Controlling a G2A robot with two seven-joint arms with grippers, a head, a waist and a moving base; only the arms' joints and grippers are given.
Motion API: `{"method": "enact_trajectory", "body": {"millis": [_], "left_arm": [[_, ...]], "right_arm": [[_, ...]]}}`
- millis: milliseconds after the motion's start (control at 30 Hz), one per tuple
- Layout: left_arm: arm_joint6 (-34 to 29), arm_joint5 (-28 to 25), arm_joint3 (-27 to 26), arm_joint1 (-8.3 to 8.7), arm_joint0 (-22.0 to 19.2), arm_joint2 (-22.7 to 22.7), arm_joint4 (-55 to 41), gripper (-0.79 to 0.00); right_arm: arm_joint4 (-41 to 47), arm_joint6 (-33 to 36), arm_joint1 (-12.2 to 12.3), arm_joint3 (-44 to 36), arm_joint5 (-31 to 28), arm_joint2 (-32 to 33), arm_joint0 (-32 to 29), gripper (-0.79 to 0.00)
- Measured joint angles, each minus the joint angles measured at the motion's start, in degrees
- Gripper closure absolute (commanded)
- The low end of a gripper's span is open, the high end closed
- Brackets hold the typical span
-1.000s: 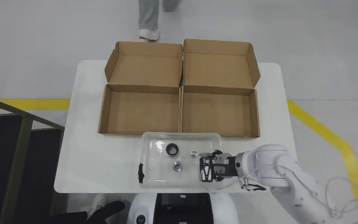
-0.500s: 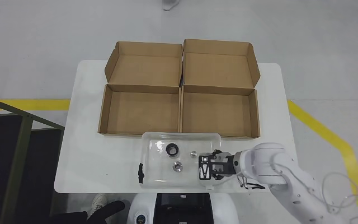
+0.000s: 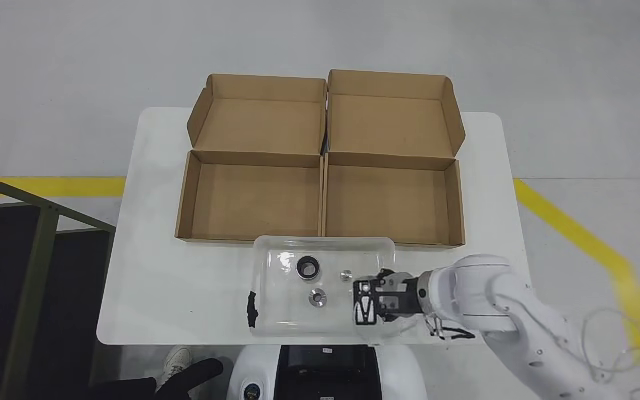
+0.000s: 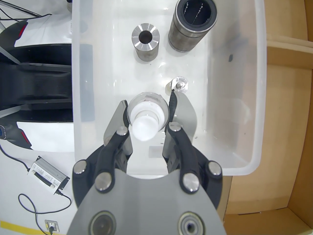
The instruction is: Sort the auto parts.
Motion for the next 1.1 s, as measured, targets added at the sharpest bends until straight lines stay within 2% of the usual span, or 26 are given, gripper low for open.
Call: {"method": "enact_trajectory", "body": {"millis": [333, 633, 833, 967, 1100], "left_arm": [[0.0, 0.0, 0.0, 0.00, 0.0, 0.0, 0.0, -0.785], [0.0, 0.0, 0.0, 0.00, 0.0, 0.0, 0.0, -0.785], [0.0, 0.0, 0.0, 0.00, 0.0, 0.0, 0.0, -0.785], [0.0, 0.0, 0.0, 0.00, 0.0, 0.0, 0.0, -0.785], [0.0, 0.0, 0.0, 0.00, 0.0, 0.0, 0.0, -0.785]], "right_arm": [[1.9, 0.8, 1.3, -7.1, 2.1, 4.1, -1.7, 0.000], [7.9, -3.2, 1.8, -9.1, 4.5, 7.3, -1.7, 0.000], [9.6, -14.3, 1.0, -5.5, 5.9, 7.5, 0.6, 0.000], [10.0, -24.1, 0.0, -1.6, 6.1, 5.6, 2.7, 0.000], [10.9, -30.3, -1.1, 2.4, 5.8, 2.8, 5.9, 0.000]]}}
